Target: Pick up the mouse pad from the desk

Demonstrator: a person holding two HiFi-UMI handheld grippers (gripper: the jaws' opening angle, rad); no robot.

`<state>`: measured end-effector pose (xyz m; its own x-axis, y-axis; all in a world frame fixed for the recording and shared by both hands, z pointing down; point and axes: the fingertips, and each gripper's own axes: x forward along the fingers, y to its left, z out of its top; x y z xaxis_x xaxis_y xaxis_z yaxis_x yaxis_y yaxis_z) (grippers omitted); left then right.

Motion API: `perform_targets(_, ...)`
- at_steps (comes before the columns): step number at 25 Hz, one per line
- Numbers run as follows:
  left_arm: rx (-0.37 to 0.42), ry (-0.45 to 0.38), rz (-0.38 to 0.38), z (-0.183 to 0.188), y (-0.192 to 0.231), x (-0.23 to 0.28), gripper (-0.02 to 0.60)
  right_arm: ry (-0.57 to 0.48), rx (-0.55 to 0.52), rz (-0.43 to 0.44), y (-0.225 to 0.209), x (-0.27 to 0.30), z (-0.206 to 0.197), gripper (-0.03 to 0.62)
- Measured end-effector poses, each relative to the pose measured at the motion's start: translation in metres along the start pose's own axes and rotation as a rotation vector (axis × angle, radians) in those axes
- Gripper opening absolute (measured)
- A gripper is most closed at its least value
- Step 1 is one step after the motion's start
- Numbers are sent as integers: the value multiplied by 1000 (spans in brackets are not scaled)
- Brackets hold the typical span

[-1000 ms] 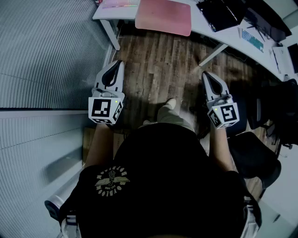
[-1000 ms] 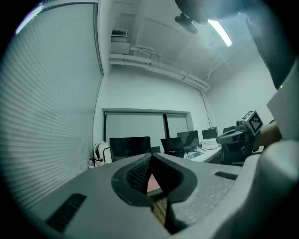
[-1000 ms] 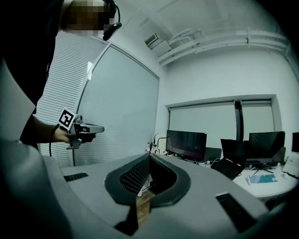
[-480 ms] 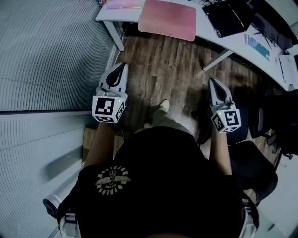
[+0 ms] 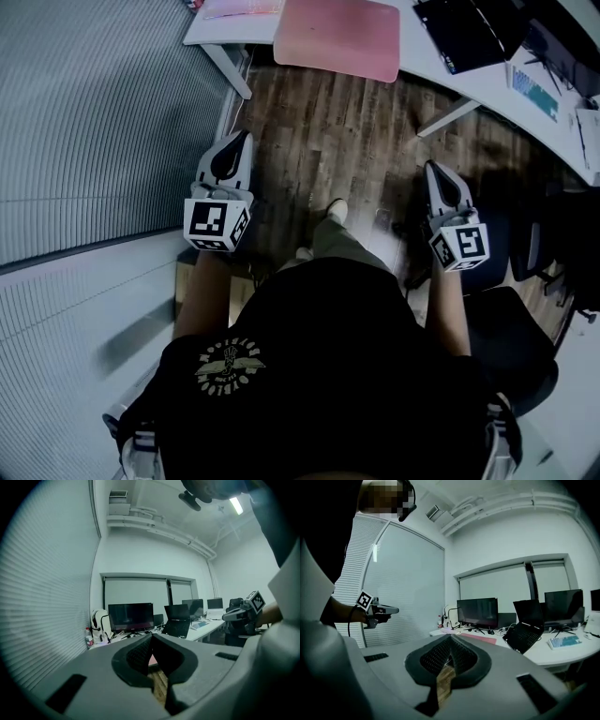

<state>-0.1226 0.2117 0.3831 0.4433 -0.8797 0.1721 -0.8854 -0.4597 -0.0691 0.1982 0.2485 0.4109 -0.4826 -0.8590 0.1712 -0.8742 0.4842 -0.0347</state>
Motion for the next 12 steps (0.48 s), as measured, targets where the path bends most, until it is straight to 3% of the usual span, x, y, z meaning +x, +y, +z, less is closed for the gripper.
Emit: perform_targets(12,-14,12,-45,-3,14,95,8,-14,45,-11,-58,53,9,2)
